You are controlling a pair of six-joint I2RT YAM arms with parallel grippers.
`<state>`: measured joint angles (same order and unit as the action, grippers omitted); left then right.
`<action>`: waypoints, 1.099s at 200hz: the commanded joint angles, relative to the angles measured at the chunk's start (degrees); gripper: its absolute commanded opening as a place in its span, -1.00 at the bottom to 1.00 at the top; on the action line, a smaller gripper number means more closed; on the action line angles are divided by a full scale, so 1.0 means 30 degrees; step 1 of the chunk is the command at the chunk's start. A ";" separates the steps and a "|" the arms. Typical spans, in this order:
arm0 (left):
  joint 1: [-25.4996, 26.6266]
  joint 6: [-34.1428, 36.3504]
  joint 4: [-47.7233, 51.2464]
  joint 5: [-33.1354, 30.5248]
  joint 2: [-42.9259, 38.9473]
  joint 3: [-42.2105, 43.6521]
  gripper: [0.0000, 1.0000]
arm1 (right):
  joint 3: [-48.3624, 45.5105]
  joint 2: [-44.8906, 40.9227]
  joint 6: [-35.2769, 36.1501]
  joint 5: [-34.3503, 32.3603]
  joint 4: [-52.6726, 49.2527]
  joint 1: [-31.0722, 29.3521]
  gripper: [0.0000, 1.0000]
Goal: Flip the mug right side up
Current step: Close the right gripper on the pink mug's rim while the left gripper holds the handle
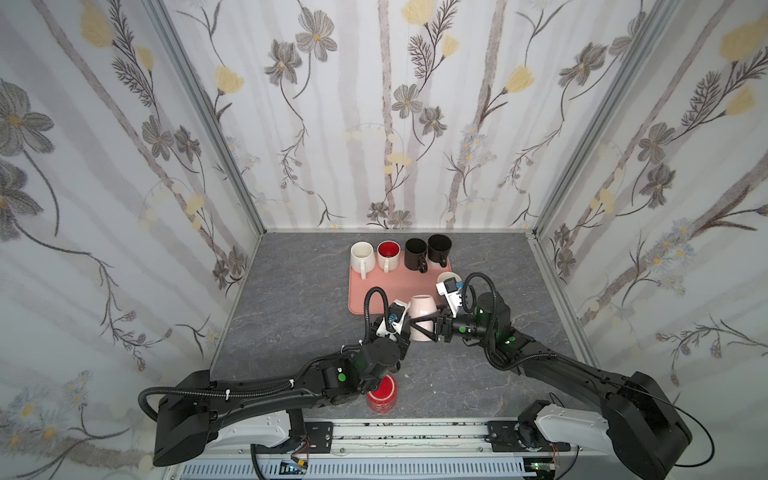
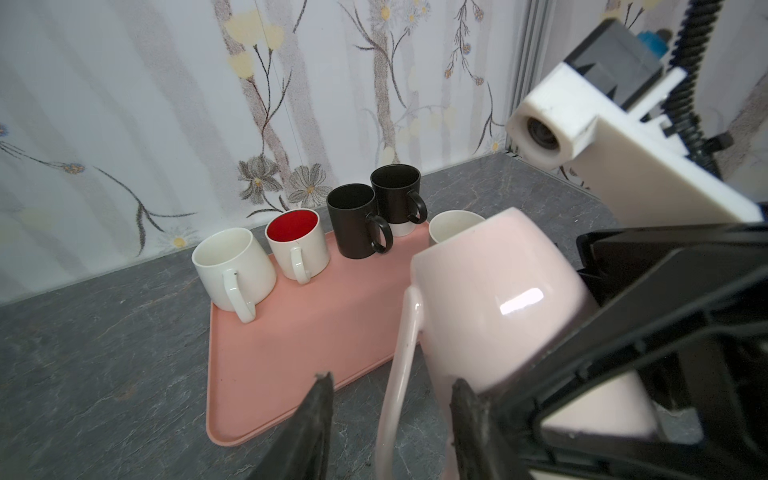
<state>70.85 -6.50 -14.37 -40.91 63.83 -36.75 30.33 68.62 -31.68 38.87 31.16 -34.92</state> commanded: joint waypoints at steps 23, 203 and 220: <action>-0.1454 -0.2268 0.0977 0.4643 -0.1342 -0.0255 0.15 | -0.0246 -0.0207 0.0569 0.1281 0.2199 0.0930 -1.00; -0.8295 -0.7499 -0.1421 2.2177 -0.3747 0.1513 -0.13 | 0.1600 -0.0142 0.4516 0.5579 0.0682 0.0850 -1.00; -0.8292 -0.7532 -0.1450 2.2277 -0.3743 0.1481 -0.21 | 0.1674 -0.0024 0.4947 0.5763 0.0193 0.0839 -1.00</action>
<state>46.02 -28.51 -15.20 23.77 52.56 -31.90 34.50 68.23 -19.49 54.04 29.71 -32.29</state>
